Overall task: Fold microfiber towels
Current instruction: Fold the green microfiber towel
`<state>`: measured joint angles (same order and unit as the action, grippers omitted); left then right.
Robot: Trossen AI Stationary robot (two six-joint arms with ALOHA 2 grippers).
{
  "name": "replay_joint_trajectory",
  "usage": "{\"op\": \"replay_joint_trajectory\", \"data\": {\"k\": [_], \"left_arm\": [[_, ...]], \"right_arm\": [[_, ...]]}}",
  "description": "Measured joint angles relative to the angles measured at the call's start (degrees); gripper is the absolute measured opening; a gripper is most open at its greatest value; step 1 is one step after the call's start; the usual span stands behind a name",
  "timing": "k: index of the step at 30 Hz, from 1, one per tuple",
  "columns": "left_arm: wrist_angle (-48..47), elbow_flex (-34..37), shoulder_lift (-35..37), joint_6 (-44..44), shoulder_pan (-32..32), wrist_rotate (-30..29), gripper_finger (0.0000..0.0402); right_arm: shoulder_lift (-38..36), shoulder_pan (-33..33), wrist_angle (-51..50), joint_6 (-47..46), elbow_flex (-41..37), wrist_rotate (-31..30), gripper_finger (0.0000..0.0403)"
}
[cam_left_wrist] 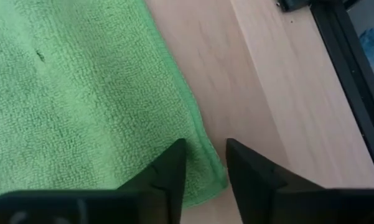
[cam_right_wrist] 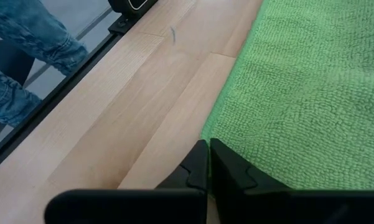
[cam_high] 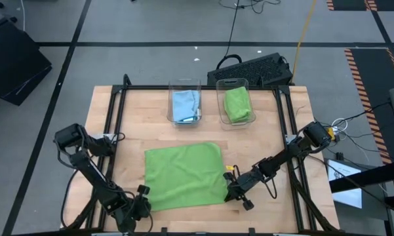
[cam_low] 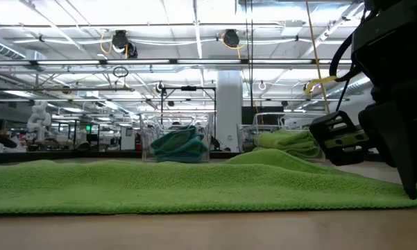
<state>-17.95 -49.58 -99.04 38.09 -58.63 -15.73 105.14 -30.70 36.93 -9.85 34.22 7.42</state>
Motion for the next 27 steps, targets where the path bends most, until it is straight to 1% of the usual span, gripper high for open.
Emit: {"op": "replay_joint_trajectory", "data": {"k": [4, 7, 8, 11, 14, 16, 18, 22, 25, 27], "left_arm": [[-1.3, -0.1, 0.2, 1.2, 0.2, 0.1, 0.0071], [-2.3, -0.3, 0.7, 2.9, 0.4, 0.7, 0.002], [-2.5, -0.6, 0.8, 3.6, 0.6, 0.9, 0.0011], [-2.5, -2.5, 1.2, 5.1, 0.9, 1.2, 0.0008], [-3.4, -5.7, 1.2, 5.1, 2.0, 4.3, 0.0004], [-3.8, -8.4, 1.2, 5.3, 2.9, 5.8, 0.0005], [-4.8, -11.3, 1.3, 6.3, 3.7, 5.9, 0.0004], [-8.4, -16.4, 1.4, 7.0, 5.3, 5.7, 0.0005], [-13.6, -20.3, 1.4, 5.6, 6.9, 5.9, 0.0004], [-17.1, -21.9, 1.4, 4.6, 7.8, 5.2, 0.0003]], "right_arm": [[0.0, 0.0, 0.0, -1.5, 0.0, 0.0, 0.0002], [-0.5, 0.0, -0.1, -5.4, 0.0, 0.1, 0.0002], [-0.7, 0.0, -0.1, -7.1, -0.1, 0.3, 0.0002], [-2.5, -0.2, -1.0, -12.8, -0.2, 1.8, 0.0002], [-5.1, -0.3, -1.5, -21.5, -0.2, 3.8, 0.0002], [-7.8, -0.3, -0.7, -27.2, -0.1, 5.9, 0.0002], [-10.5, -0.3, -0.7, -30.9, -0.1, 8.7, 0.0002], [-16.6, 0.0, -0.6, -34.4, -0.1, 14.1, 0.0002], [-20.5, 1.0, -0.7, -35.1, -0.1, 14.6, 0.0002], [-22.8, 2.0, -2.7, -35.0, -0.1, 13.6, 0.0002]]}}
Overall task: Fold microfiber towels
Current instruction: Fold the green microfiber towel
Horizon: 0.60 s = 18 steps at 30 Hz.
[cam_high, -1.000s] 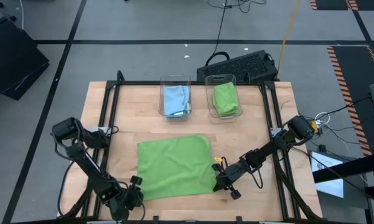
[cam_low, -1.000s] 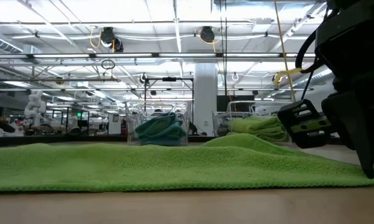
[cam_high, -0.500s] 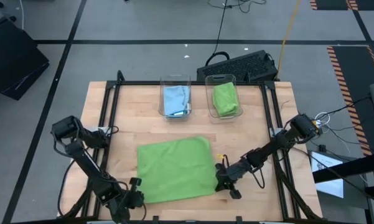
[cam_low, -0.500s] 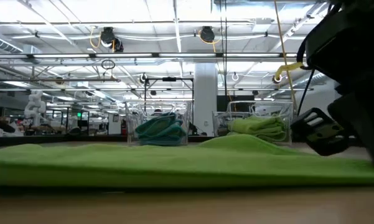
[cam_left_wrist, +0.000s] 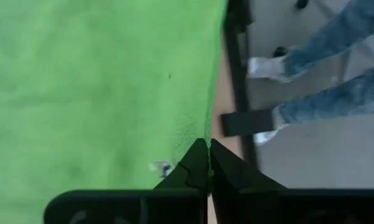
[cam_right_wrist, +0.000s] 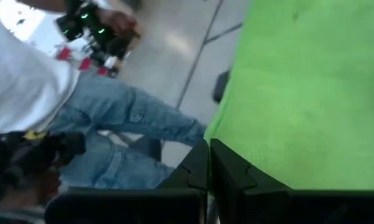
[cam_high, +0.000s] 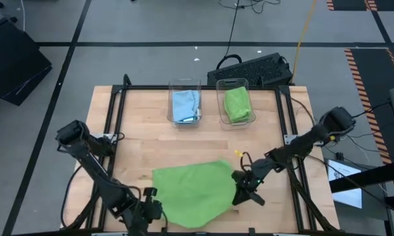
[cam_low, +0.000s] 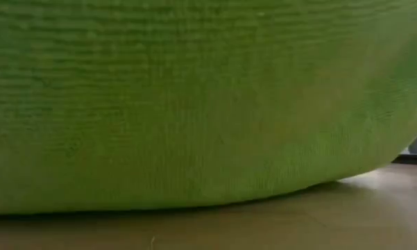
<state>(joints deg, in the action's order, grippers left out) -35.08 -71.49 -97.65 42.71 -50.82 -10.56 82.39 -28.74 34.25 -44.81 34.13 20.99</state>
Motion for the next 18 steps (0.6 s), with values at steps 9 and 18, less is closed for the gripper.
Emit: {"op": "replay_joint_trajectory", "data": {"k": [9, 18], "left_arm": [[-11.1, 0.2, 0.4, 3.5, 3.5, -1.4, 0.0003], [-12.1, 0.1, 4.8, 9.7, 4.0, -4.1, 0.0006]], "right_arm": [[-3.7, 5.0, -16.5, -1.9, 0.0, -0.5, 0.0002], [-6.0, 5.4, -18.0, -2.3, 0.1, 2.2, 0.0002]]}}
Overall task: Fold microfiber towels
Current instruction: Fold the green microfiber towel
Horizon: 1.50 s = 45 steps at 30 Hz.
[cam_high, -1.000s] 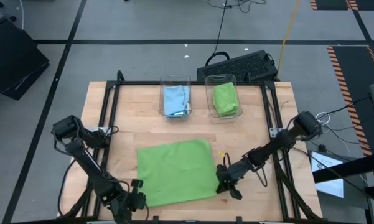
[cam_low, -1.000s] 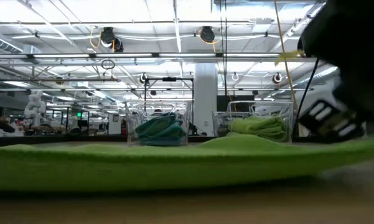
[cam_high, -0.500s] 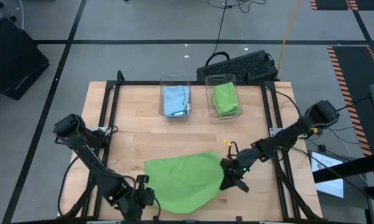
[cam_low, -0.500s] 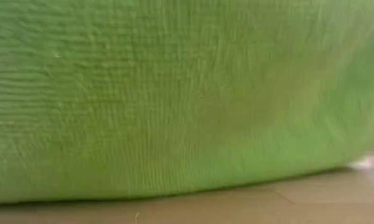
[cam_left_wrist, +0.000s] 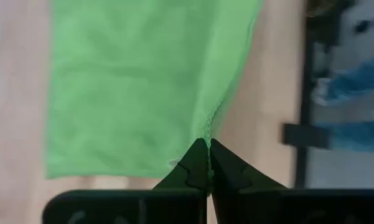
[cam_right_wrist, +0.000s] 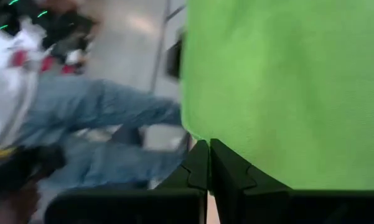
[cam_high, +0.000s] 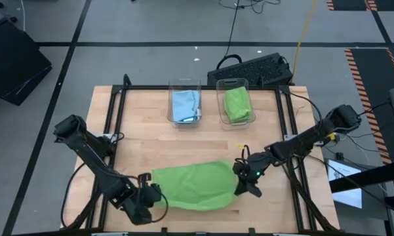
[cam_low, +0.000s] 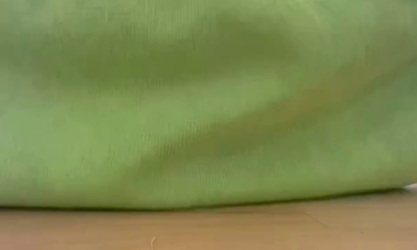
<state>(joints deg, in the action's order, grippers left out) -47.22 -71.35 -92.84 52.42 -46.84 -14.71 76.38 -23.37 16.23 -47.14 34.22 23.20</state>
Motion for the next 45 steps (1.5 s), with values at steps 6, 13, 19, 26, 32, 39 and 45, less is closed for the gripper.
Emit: {"op": "replay_joint_trajectory", "data": {"k": [6, 13, 19, 26, 32, 39, 45], "left_arm": [[-2.8, 2.8, -0.1, 0.7, 2.4, -0.9, 0.0005], [-1.5, 7.9, -0.1, 3.9, 5.3, -0.6, 0.0003], [2.4, 10.6, -0.1, 5.4, 7.0, -0.8, 0.001], [5.7, 14.1, -0.1, 9.7, 7.6, -0.9, 0.0012], [6.5, 15.5, -0.1, 11.8, 7.8, -0.9, 0.0004], [7.6, 18.2, -0.1, 17.6, 7.8, -0.9, 0.0008], [9.7, 20.3, -0.1, 18.1, 8.3, -0.8, 0.0013]], "right_arm": [[0.0, 3.9, -6.3, 5.0, 0.0, -9.2, 0.0002], [0.0, 9.6, -9.9, 10.6, 0.0, -10.1, 0.0002], [0.0, 12.3, -11.4, 12.0, 0.0, -12.9, 0.0002], [0.0, 13.9, -11.4, 14.7, 0.0, -12.9, 0.0002], [0.0, 14.7, -12.6, 14.9, -0.1, -13.7, 0.0002], [0.0, 14.7, -12.8, 13.0, -2.2, -14.6, 0.0002], [0.0, 14.8, -12.7, 12.7, -3.2, -15.1, 0.0002]]}}
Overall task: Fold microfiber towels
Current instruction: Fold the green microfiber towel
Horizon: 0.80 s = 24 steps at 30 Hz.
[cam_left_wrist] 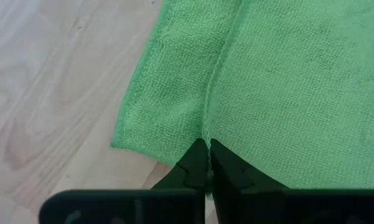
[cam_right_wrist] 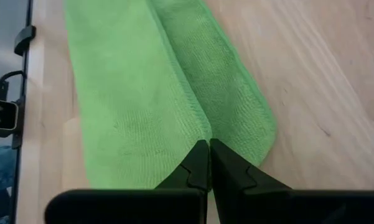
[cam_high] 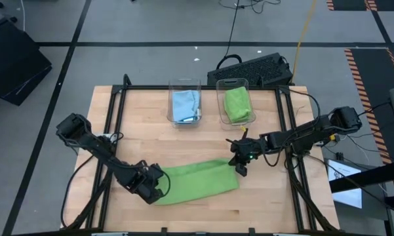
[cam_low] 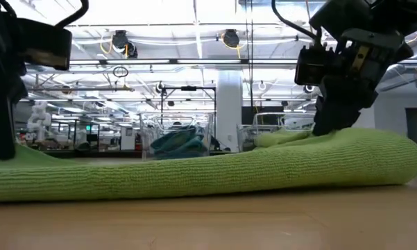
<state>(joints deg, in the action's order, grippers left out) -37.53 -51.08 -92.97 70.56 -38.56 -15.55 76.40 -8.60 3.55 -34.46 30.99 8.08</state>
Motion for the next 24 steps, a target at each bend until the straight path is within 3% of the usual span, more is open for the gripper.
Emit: {"op": "replay_joint_trajectory", "data": {"k": [10, 18, 24], "left_arm": [[-0.4, -0.9, 2.0, 1.1, -0.1, 0.4, 0.0005], [-9.7, -0.8, 6.2, 3.1, -0.3, -4.4, 0.0003], [-1.9, 3.4, 6.1, 1.8, -0.3, -4.0, 0.0003]], "right_arm": [[0.0, 0.1, 2.6, -0.8, -0.2, -0.6, 0.0002], [0.0, 1.1, 2.0, -0.4, -0.2, -2.3, 0.0002], [0.0, 2.3, 1.8, 1.1, -0.2, -2.5, 0.0002]]}}
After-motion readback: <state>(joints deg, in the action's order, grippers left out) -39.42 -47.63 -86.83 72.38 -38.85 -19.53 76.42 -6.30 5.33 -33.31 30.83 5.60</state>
